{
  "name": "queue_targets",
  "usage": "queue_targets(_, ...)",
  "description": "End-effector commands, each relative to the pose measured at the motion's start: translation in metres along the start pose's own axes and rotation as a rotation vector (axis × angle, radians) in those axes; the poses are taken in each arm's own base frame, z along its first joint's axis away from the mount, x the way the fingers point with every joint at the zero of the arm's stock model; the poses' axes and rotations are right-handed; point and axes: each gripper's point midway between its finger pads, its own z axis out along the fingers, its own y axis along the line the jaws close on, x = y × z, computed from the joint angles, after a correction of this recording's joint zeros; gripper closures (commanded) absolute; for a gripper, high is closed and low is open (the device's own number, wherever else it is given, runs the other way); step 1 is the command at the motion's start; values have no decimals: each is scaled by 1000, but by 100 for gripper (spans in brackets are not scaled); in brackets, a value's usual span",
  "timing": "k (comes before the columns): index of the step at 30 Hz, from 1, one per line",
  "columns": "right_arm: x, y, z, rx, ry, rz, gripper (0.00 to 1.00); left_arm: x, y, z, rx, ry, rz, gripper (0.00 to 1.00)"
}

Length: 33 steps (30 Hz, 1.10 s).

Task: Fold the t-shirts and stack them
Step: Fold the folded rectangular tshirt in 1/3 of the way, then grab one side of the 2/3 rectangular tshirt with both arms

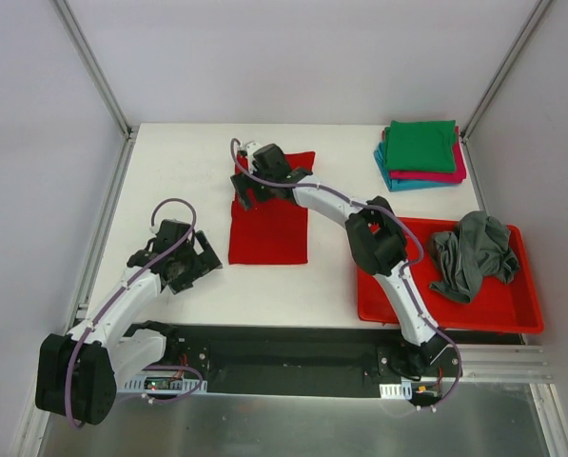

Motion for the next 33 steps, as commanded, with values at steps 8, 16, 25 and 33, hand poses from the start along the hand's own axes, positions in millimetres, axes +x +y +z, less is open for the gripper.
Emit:
queue_targets(8,-61,-29,-59,70,-151,-39,4,1,3,-2,10,-2,4,1)
queue_targets(16,52,-3,-151,3,-111,-124,4,3,-19,-4,117,38,-2,1)
queue_targets(25,149,22,-169,-142,76,-284,4,-3,-58,14,191,152,-42,25)
queue_targets(33,156,24,-151,-118,175,-425,16,-3,-70,40,177,231,-79,39)
